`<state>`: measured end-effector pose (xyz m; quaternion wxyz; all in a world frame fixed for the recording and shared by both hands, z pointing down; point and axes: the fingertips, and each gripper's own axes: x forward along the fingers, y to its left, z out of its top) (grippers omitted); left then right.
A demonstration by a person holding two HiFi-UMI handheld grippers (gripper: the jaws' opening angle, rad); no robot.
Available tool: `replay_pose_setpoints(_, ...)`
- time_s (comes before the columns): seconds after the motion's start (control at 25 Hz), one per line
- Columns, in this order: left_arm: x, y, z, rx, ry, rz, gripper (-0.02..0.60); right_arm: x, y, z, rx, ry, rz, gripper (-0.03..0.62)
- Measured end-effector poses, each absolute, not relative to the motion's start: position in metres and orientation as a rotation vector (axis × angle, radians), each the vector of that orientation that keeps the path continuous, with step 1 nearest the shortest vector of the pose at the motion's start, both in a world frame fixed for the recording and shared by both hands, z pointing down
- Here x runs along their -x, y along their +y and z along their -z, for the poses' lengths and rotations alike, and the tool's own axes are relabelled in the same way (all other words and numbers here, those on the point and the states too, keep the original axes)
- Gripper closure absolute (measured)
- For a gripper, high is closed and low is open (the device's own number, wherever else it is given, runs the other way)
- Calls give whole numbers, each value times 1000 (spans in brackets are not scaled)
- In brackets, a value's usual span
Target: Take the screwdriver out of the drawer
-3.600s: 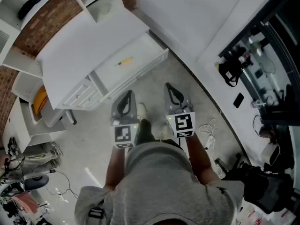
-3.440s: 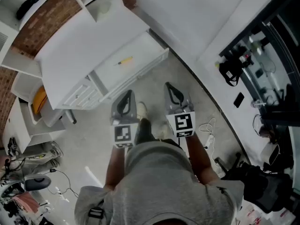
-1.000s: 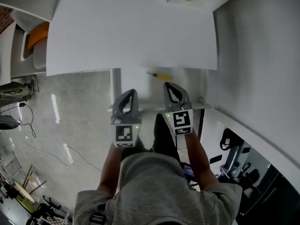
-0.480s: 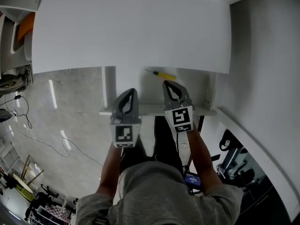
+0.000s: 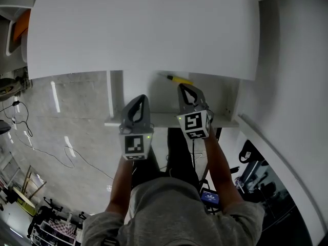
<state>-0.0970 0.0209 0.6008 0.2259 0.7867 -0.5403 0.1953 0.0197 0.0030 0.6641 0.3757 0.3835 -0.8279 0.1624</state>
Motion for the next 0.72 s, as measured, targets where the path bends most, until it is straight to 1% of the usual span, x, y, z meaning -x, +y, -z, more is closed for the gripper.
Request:
replay_pose_setpoints(0.04,97,21,-601,-2165,-1490,-540,569,-19,3,-668,-960,-2103,-403,589)
replay_pose_setpoints(0.12,96,20,-602,-2166,-1487,-542,569,-18,3,-679,-897,-2074,-384,548)
replay_pose_setpoints(0.2,96,19,-604,-2168,-1484,-544,569,-15,2,-689,-833,-2044,-351,539)
replay_pose_setpoints(0.36,95,17,-606,-2161,-1484,-537,569,-11,4,-709,-710,-1971,-269,499)
replay_pose_setpoints(0.52,92,19,-610,-2170,-1462,-551,569,-8,6,-728,-616,-1904,-213,474)
replay_pose_setpoints(0.72,91,21,-614,-2164,-1454,-542,569,-9,6,-747,-560,-1836,-172,464)
